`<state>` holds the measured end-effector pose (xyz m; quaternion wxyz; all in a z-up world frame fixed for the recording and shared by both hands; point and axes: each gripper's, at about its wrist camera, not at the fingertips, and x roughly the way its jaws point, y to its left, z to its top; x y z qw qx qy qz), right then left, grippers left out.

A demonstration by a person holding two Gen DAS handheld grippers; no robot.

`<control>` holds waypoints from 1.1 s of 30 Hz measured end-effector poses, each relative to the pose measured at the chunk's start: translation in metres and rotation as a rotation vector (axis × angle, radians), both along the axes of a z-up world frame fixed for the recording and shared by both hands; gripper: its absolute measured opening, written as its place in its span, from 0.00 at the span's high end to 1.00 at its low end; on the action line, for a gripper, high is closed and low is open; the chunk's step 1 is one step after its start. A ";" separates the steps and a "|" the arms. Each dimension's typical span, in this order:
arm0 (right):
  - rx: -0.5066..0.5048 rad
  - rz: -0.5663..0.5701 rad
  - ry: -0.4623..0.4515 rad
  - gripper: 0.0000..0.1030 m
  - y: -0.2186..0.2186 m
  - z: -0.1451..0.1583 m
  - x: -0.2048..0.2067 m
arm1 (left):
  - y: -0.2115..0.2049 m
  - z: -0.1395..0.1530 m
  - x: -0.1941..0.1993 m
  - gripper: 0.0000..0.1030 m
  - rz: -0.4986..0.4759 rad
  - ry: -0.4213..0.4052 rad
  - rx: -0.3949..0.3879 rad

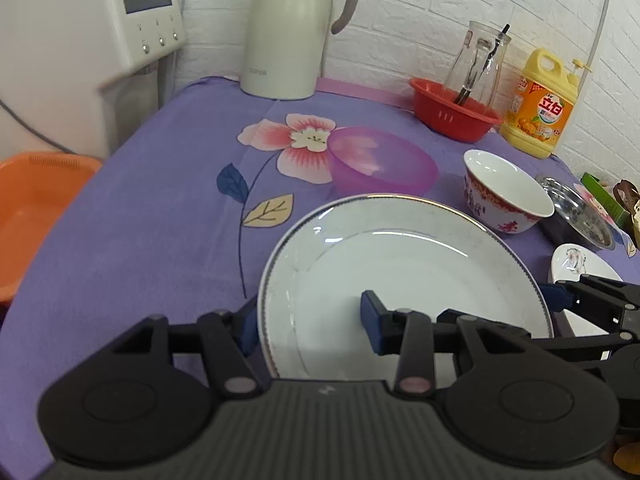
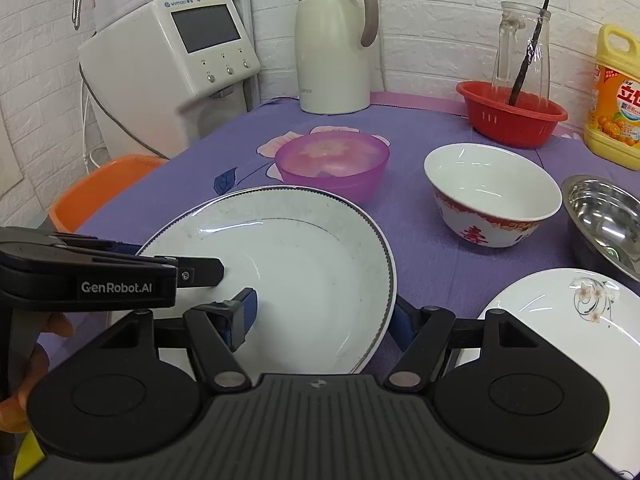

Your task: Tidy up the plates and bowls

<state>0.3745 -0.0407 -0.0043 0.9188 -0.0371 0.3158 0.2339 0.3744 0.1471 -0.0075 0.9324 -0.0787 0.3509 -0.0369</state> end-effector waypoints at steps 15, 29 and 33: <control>-0.034 0.021 0.023 0.00 -0.002 -0.009 0.007 | -0.001 -0.003 0.001 0.59 0.003 0.010 0.041; -0.037 0.007 0.020 0.00 0.005 -0.003 0.000 | -0.006 0.002 -0.002 0.62 0.007 -0.005 0.019; -0.026 -0.001 -0.007 0.00 0.005 0.005 -0.005 | -0.004 0.008 -0.005 0.62 0.015 -0.022 0.007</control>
